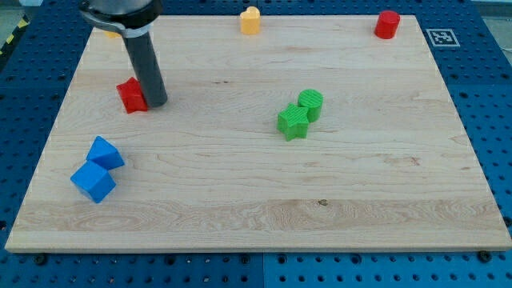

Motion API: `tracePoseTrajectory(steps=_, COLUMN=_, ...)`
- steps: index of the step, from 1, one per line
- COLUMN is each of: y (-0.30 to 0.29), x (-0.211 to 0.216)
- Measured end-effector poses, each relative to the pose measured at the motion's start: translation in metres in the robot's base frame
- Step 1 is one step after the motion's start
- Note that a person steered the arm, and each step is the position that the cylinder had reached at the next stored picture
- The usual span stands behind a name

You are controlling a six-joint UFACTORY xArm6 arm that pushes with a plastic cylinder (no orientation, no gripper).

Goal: Move the green star to the right center

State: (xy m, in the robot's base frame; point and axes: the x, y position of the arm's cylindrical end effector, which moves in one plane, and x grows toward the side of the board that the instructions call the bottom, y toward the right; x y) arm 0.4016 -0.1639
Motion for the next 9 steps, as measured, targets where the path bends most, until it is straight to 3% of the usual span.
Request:
tracePoseTrajectory(steps=1, y=0.003, x=-0.001)
tracePoseTrajectory(steps=3, y=0.15, x=-0.001)
tracePoseTrajectory(steps=4, y=0.184, x=-0.001)
tracePoseTrajectory(steps=9, y=0.185, x=0.03)
